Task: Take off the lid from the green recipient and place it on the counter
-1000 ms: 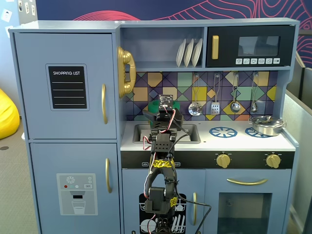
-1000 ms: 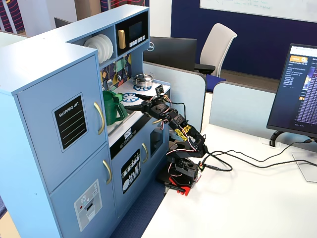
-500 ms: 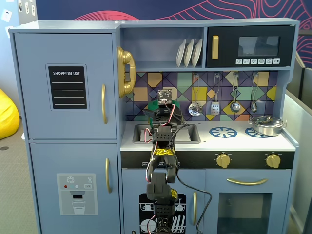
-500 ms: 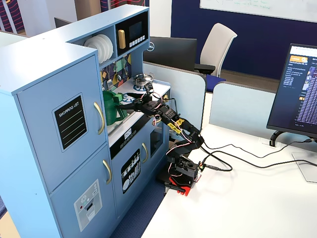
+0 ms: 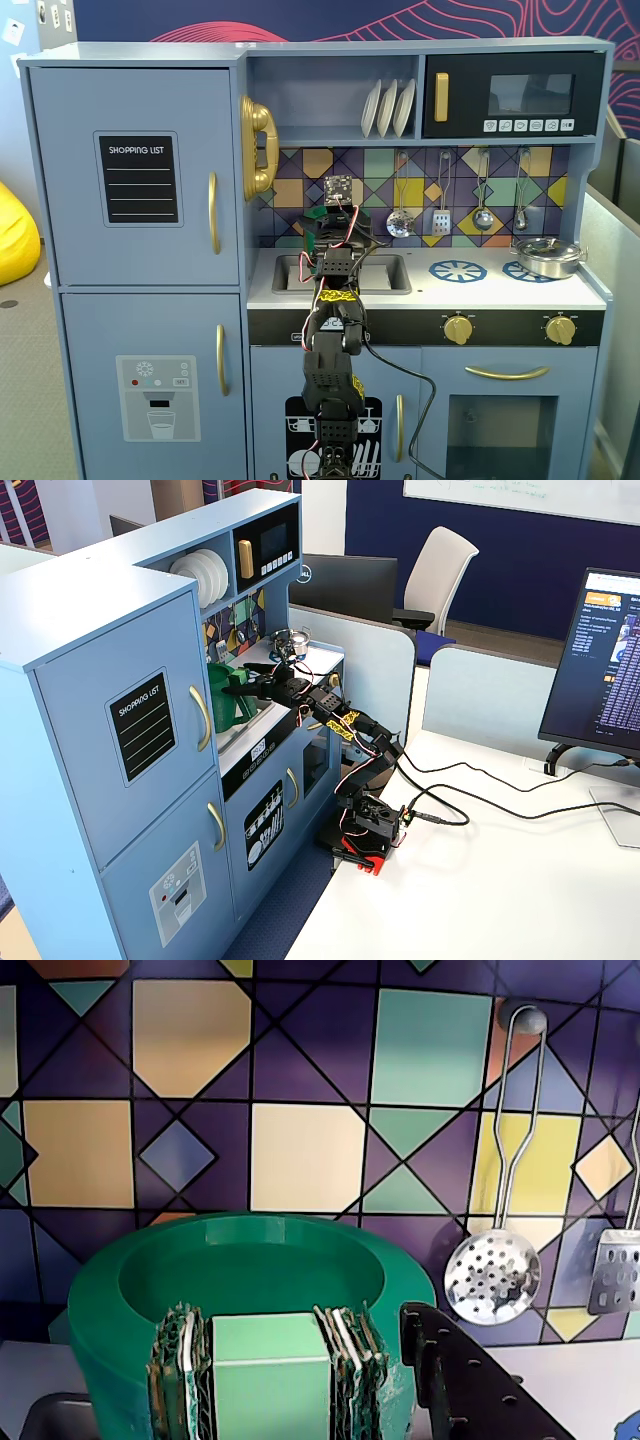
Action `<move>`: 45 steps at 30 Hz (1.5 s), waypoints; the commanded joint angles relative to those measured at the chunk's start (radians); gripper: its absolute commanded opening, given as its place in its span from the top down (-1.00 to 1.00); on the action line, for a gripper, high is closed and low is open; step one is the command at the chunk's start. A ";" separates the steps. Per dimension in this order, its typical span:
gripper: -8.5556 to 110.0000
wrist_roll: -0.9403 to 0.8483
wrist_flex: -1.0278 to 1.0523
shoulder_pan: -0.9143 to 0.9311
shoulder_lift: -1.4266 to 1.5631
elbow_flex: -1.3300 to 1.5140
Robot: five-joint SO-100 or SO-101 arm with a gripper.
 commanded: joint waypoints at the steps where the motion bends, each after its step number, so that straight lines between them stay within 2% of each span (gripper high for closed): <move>1: 0.02 0.002 -0.034 0.005 -0.005 -0.071; 11: 0.13 -0.014 -0.061 -0.006 -0.063 -0.092; 13: 0.28 -0.035 -0.061 -0.009 -0.064 -0.089; 14: 0.47 -0.060 -0.058 -0.017 -0.064 -0.086; 15: 0.77 -0.109 -0.051 -0.023 -0.063 -0.080; 16: 0.86 -0.114 -0.061 -0.025 -0.061 -0.072; 26: 0.86 -0.066 -0.156 -0.038 -0.057 -0.043; 34: 0.86 -0.120 -0.302 -0.018 -0.066 -0.048; 45: 0.86 -0.072 -0.196 0.405 -0.008 -0.029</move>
